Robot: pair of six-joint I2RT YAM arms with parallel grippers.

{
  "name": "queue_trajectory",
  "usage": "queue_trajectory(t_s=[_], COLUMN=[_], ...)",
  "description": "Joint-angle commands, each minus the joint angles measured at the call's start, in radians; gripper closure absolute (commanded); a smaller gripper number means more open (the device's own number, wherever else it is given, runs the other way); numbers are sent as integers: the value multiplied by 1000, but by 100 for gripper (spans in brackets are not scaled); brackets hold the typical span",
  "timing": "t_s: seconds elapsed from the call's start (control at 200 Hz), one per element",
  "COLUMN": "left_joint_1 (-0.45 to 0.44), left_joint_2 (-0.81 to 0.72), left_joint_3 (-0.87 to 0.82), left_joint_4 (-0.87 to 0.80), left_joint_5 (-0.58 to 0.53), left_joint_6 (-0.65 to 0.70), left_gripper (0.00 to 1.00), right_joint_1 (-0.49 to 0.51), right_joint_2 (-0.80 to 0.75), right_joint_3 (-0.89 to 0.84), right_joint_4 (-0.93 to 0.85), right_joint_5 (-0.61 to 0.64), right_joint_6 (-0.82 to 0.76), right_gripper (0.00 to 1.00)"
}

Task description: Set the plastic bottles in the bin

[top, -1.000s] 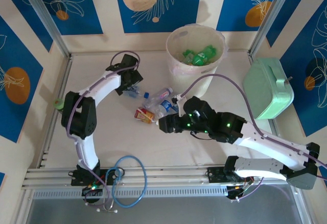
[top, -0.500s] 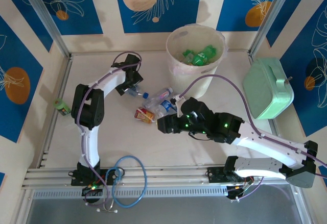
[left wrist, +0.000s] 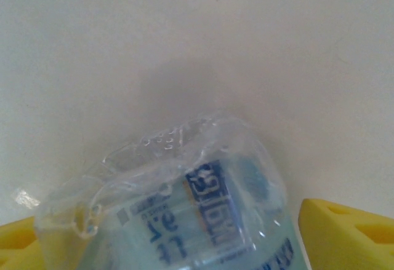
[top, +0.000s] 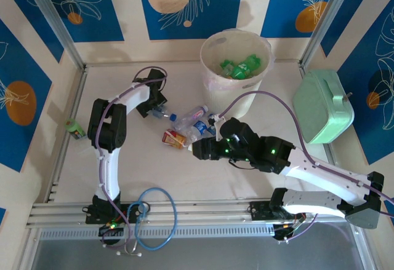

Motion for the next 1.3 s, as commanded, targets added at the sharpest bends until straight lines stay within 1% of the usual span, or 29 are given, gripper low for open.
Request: queue_trajectory(t_s=[0.0, 0.345, 0.485, 0.61, 0.71, 0.89, 0.955, 1.035, 1.155, 1.296], left_joint_1=[19, 33, 34, 34, 34, 30, 25, 12, -8, -20], left_joint_2=[-45, -106, -153, -224, -319, -538, -630, -745, -896, -1017], left_joint_3=[-41, -119, -149, -183, -241, -392, -456, -525, -604, -649], left_joint_4=[3, 60, 75, 97, 144, 248, 280, 302, 320, 319], left_joint_5=[-9, 27, 42, 84, 147, 304, 350, 384, 420, 464], left_joint_6=[27, 36, 41, 48, 41, -10, -43, -80, -131, -170], left_gripper=[22, 39, 41, 42, 42, 44, 44, 45, 45, 44], right_joint_1=[-3, -5, -5, -5, -7, -17, -28, -36, -36, -48], right_joint_2=[-13, -15, -14, -10, 1, 34, 51, 81, 132, 193], right_joint_3=[-19, -23, -19, -14, -7, 17, 35, 66, 114, 162], right_joint_4=[15, 12, 10, 14, 18, 48, 64, 77, 98, 113], right_joint_5=[11, 24, 27, 18, 1, -54, -90, -123, -150, -181], right_joint_6=[18, 32, 34, 34, 34, 30, 28, 17, 6, 15], right_gripper=[42, 44, 44, 44, 44, 44, 41, 38, 37, 37])
